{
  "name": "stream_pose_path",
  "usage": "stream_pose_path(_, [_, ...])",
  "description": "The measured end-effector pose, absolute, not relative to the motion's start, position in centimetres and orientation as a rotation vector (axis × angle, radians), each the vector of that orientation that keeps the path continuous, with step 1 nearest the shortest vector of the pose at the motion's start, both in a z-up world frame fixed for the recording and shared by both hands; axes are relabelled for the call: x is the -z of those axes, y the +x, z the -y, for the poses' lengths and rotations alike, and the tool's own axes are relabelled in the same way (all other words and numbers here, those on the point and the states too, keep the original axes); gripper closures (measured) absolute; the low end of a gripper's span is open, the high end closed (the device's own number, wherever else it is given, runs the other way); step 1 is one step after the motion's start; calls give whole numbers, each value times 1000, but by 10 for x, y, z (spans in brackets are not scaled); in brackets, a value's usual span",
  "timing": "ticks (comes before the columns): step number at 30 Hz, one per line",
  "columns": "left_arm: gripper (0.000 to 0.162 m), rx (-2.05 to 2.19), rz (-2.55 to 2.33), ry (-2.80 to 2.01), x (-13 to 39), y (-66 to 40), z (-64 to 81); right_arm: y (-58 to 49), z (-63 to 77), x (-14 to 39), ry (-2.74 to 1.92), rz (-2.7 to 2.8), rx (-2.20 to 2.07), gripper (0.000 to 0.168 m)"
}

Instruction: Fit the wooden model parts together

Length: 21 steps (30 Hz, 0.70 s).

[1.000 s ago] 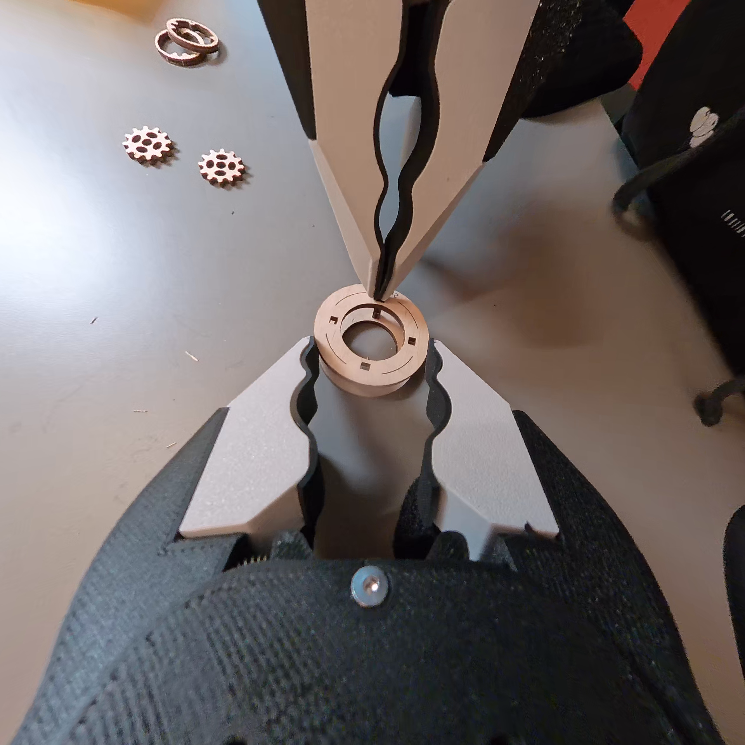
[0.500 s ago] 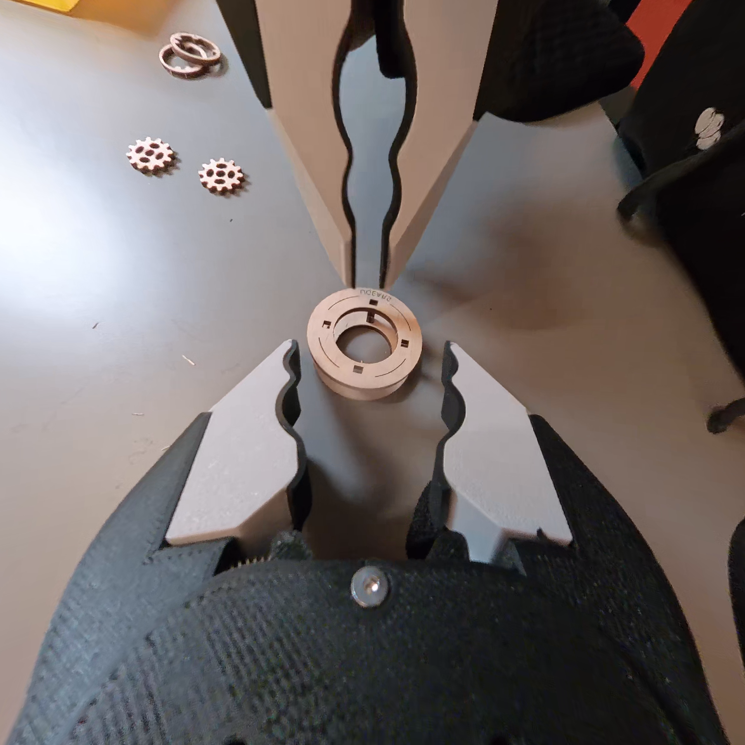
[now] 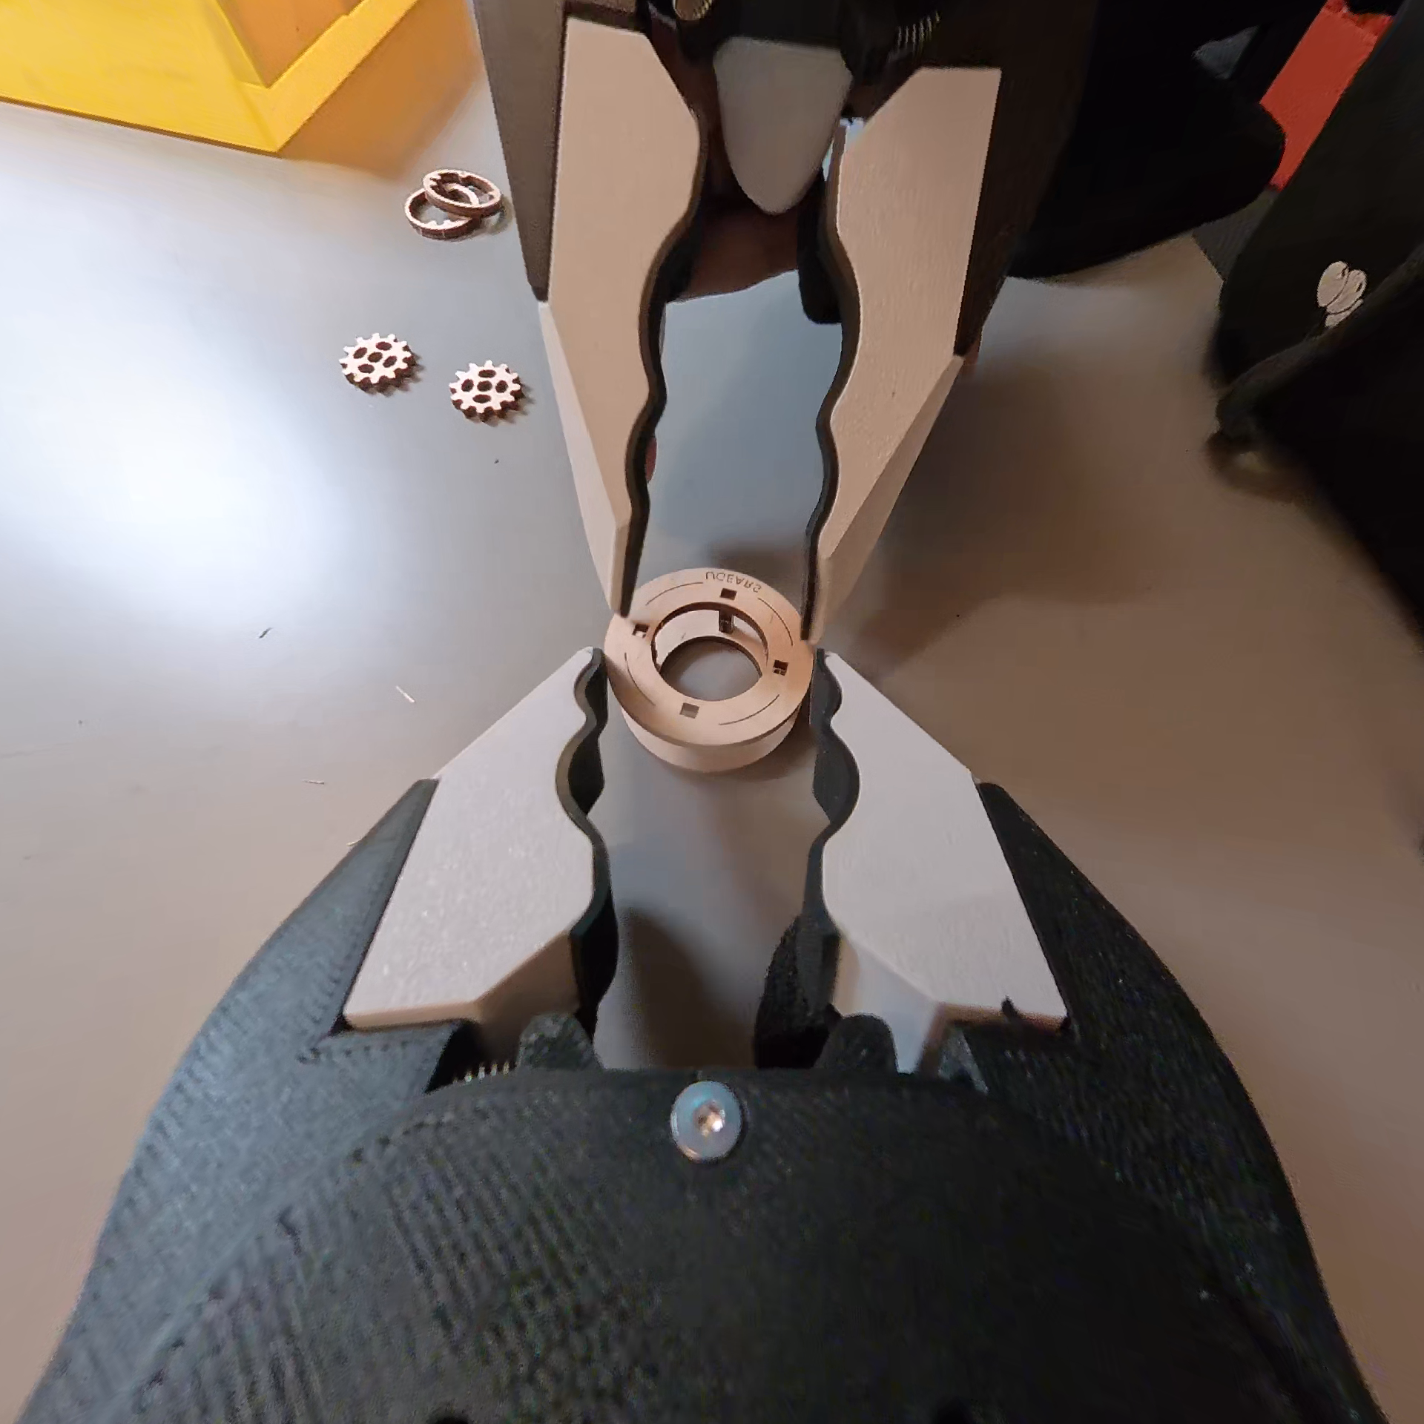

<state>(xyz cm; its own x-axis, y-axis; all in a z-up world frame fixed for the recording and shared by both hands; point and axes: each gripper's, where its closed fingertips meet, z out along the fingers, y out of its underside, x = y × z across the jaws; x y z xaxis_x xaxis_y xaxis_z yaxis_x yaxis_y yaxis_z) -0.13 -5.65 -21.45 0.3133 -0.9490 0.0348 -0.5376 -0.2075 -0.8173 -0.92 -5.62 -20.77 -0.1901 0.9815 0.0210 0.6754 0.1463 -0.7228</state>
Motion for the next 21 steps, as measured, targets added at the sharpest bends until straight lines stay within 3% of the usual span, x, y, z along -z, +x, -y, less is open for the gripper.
stream_pose_path(17, [110,739,-1279,-1870,214,-1,58,-11,57,210,-1557,1915,-820,136])
stream_pose_path(21, [110,734,-1255,-1863,214,-1,59,-9,54,210,-1579,1881,-870,126])
